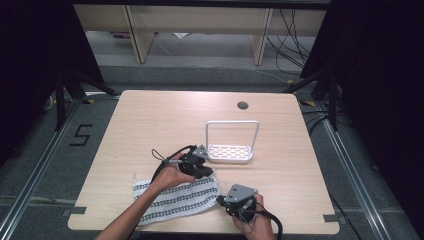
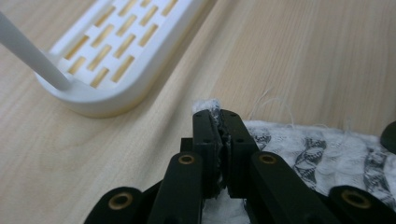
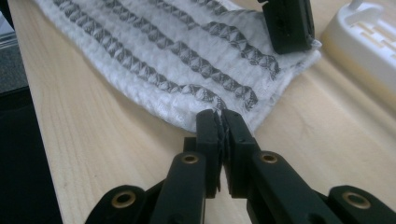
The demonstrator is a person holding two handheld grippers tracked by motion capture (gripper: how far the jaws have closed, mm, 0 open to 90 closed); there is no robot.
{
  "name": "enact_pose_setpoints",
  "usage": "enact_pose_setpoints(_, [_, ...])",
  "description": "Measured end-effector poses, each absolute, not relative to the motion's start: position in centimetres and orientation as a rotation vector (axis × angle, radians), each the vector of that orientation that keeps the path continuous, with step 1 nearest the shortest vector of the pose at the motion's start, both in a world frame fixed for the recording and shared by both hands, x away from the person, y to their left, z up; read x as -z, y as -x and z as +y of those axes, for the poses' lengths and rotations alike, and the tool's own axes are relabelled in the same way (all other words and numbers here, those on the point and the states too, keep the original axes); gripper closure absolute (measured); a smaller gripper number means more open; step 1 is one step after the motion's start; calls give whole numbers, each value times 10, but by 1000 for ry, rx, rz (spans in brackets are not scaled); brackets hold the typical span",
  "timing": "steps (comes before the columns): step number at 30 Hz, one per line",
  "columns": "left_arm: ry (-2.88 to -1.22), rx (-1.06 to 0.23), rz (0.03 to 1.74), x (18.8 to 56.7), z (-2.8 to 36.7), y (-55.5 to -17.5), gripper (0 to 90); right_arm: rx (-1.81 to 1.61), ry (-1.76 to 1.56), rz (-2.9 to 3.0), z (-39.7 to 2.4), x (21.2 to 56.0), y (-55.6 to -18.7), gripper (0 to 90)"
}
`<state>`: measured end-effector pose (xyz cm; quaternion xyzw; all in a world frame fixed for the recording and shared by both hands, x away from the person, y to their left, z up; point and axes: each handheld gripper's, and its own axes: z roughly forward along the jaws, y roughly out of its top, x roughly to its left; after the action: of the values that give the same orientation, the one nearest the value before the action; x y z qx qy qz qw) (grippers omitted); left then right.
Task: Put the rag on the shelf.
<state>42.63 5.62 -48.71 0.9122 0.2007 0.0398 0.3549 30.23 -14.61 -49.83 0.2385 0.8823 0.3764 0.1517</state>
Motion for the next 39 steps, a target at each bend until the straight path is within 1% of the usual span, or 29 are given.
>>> enact_pose_setpoints(6, [-2242,-139,563,465,59,-422,857,-1100,-656,2489,-157,484,-307,875])
enact_pose_setpoints(10, [-2172,-174,593,449,62,-420,858,-1135,-678,2443,-168,468,-309,875])
enact_pose_setpoints(13, [-2082,-200,615,429,64,-417,859,-1184,-671,2386,-178,446,-315,878])
enact_pose_setpoints(14, [-2082,-200,615,429,64,-417,858,-1184,-671,2386,-178,446,-315,878])
enact_pose_setpoints(20, [-1967,-251,631,391,66,-415,859,-1209,-639,2334,-191,408,-327,878])
enact_pose_setpoints(23, [-1940,-276,632,375,66,-414,859,-1218,-624,2303,-196,391,-333,879])
enact_pose_setpoints(24, [-1926,-297,632,369,65,-413,859,-1215,-612,2278,-201,379,-339,879])
enact_pose_setpoints(25, [-1914,-303,637,363,65,-413,859,-1215,-612,2278,-201,379,-339,879])
enact_pose_setpoints(26, [-1908,-314,632,358,65,-413,859,-1214,-619,2255,-205,367,-345,880])
enact_pose_setpoints(27, [-1888,-322,635,353,64,-412,859,-1214,-619,2255,-205,367,-345,880])
enact_pose_setpoints(28, [-1875,-327,636,347,64,-413,859,-1223,-622,2231,-210,354,-352,880])
enact_pose_setpoints(30, [-1854,-343,639,340,63,-413,859,-1232,-632,2215,-210,350,-354,880])
enact_pose_setpoints(32, [-1838,-353,648,333,62,-414,859,-1242,-652,2162,-214,334,-363,881])
enact_pose_setpoints(35, [-1802,-358,669,326,60,-416,859,-1263,-675,2122,-217,325,-369,882])
enact_pose_setpoints(36, [-1796,-361,675,324,59,-417,859,-1277,-695,2105,-219,316,-375,882])
enact_pose_setpoints(39, [-1779,-380,689,319,57,-419,859,-1274,-707,2095,-218,311,-379,882])
